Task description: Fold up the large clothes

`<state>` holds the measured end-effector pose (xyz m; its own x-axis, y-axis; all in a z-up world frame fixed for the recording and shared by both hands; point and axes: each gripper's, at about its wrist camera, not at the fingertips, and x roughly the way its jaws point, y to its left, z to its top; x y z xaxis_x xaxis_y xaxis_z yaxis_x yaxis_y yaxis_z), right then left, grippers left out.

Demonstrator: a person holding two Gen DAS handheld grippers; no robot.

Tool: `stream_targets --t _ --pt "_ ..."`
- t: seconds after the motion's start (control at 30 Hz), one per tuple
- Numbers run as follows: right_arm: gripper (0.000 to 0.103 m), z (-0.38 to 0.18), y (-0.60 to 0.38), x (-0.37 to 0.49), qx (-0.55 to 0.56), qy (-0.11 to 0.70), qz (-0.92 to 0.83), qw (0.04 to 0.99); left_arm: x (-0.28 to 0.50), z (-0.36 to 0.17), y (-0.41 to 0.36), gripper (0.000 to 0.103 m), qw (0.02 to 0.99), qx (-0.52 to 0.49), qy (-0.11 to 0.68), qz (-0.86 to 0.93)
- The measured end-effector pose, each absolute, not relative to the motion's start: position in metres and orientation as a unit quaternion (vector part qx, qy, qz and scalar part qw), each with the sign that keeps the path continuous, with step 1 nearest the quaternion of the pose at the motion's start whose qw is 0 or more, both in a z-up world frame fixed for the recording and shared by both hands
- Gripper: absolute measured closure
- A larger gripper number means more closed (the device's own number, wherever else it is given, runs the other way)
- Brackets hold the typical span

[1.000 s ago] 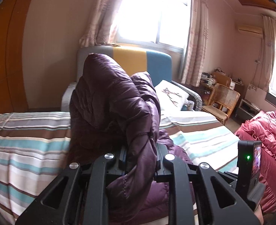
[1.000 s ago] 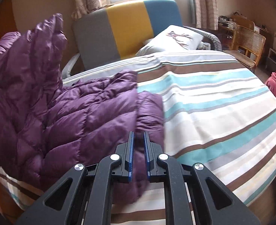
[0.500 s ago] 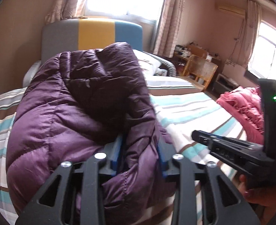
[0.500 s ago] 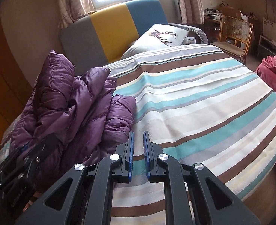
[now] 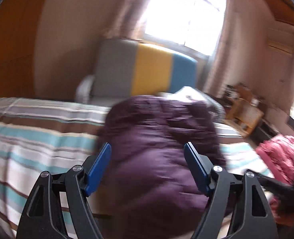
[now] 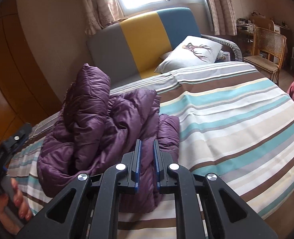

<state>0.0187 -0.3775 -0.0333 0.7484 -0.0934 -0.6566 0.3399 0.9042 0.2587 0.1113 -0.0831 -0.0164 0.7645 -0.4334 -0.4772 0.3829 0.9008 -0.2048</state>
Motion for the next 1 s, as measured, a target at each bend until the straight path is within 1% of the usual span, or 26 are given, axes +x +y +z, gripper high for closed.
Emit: stream_targets --t 0.03,0.07,0.1,0.13,0.17,0.2,0.33,0.43,0.63,0.7,0.87,0.93,1.0 --pt "0.092 -0.031 -0.374 0.019 0.181 0.333 -0.115 0.918 0.124 -0.025 -0.074 0.044 0.936 -0.046 0.284 -0.202" --pt "0.092 -0.029 -0.371 0.019 0.178 0.331 -0.111 0.92 0.137 -0.035 -0.066 0.052 0.93 -0.051 0.306 -0.199" --pt "0.092 -0.027 -0.369 0.02 0.177 0.33 -0.108 0.921 0.15 -0.049 -0.062 0.068 0.915 -0.056 0.34 -0.21" --pt "0.092 -0.027 -0.367 0.021 0.176 0.33 -0.105 0.921 0.158 -0.06 -0.064 0.073 0.901 -0.059 0.367 -0.224" --pt "0.092 -0.026 -0.366 0.02 0.175 0.329 -0.103 0.922 0.162 -0.066 -0.068 0.075 0.894 -0.061 0.377 -0.235" --pt "0.092 -0.026 -0.365 0.021 0.175 0.329 -0.101 0.923 0.16 -0.07 -0.071 0.076 0.893 -0.058 0.375 -0.241" --pt "0.092 -0.025 -0.364 0.024 0.186 0.322 -0.078 0.925 0.146 -0.065 -0.103 0.097 0.896 -0.009 0.358 -0.265" --pt "0.092 -0.029 -0.363 0.037 0.2 0.335 -0.051 0.919 0.14 -0.064 -0.124 0.1 0.894 0.019 0.35 -0.28" --pt "0.092 -0.047 -0.371 0.051 0.181 0.358 -0.092 0.911 0.141 -0.062 -0.144 0.1 0.89 0.05 0.347 -0.292" --pt "0.092 -0.056 -0.377 0.053 0.176 0.371 -0.111 0.905 0.143 -0.061 -0.148 0.1 0.888 0.05 0.349 -0.296" --pt "0.092 -0.081 -0.383 0.06 0.158 0.404 -0.132 0.891 0.138 -0.062 -0.16 0.1 0.891 0.087 0.34 -0.289" --pt "0.092 -0.093 -0.382 0.066 0.138 0.419 -0.143 0.886 0.137 -0.065 -0.162 0.1 0.889 0.086 0.342 -0.292" --pt "0.092 -0.106 -0.386 0.07 0.14 0.427 -0.151 0.88 0.139 -0.066 -0.165 0.1 0.887 0.087 0.344 -0.295"
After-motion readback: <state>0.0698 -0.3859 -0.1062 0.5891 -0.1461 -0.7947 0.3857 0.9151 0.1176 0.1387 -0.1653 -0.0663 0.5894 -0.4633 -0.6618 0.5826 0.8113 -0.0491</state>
